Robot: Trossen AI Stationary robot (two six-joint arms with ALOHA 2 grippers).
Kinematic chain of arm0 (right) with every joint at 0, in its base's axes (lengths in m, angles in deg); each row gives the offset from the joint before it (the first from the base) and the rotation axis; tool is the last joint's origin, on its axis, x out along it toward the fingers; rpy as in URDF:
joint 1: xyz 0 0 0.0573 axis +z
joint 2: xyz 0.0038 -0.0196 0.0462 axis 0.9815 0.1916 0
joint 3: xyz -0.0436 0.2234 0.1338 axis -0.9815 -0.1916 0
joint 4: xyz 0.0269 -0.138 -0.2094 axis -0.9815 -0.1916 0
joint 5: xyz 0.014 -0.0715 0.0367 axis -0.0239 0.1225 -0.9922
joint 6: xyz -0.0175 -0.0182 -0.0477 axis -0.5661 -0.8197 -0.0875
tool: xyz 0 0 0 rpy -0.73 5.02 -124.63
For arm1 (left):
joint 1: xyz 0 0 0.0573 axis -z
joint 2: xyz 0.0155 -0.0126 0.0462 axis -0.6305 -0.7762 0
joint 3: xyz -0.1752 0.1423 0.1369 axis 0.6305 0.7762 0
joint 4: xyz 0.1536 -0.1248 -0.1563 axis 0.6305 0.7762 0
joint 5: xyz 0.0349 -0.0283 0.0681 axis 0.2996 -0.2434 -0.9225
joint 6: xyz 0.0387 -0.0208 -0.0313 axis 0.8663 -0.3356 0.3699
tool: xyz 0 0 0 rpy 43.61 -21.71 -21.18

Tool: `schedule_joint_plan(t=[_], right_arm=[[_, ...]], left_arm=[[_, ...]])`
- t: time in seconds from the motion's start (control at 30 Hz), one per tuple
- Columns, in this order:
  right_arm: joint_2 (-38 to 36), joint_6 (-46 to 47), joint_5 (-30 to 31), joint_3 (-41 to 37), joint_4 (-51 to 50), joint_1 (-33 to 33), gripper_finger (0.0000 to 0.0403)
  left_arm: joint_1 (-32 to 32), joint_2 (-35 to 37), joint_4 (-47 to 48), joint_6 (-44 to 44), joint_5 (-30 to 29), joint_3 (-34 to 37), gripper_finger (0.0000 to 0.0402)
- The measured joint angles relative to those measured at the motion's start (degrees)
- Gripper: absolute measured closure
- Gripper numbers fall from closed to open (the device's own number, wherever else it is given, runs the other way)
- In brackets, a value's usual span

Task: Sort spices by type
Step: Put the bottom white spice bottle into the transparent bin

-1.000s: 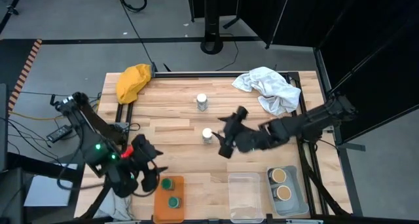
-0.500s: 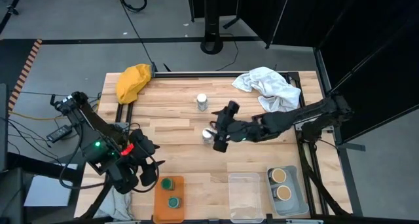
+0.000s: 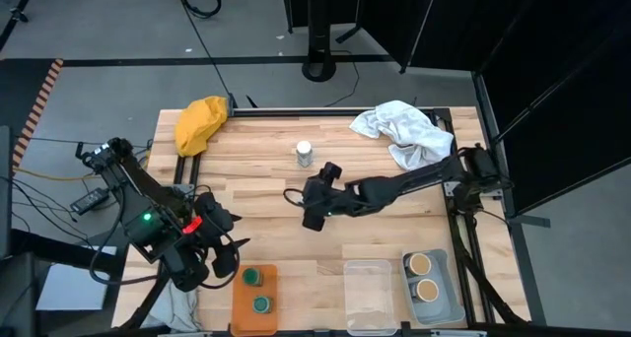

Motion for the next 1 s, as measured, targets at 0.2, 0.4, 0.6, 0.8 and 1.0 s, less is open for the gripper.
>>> schedule_joint_plan(t=[0.2, 0.4, 0.6, 0.8, 1.0], right_arm=[[1.38, 1.69, -4.33, -0.02, -2.04, -2.83, 0.0043], [2.81, 4.59, -9.59, 0.01, -3.00, -3.89, 0.0041], [4.49, 4.61, -13.35, -0.02, -3.37, -3.86, 0.0045], [5.60, 4.50, -13.68, -0.02, -5.07, -3.80, 0.0045], [7.27, 4.46, -15.08, -0.04, -4.38, -3.87, 0.0049]], left_arm=[[0.00, 0.00, -0.01, 0.00, 0.00, 0.00, 0.0127], [0.00, -0.01, 0.02, 0.00, 0.00, 0.01, 0.0127], [0.00, -0.02, 0.17, 0.00, -0.38, 0.02, 0.0127], [0.00, -0.02, 0.42, 0.00, -0.74, 0.04, 0.0127], [0.00, -0.02, 0.98, 0.00, -1.41, 0.04, 0.0127]])
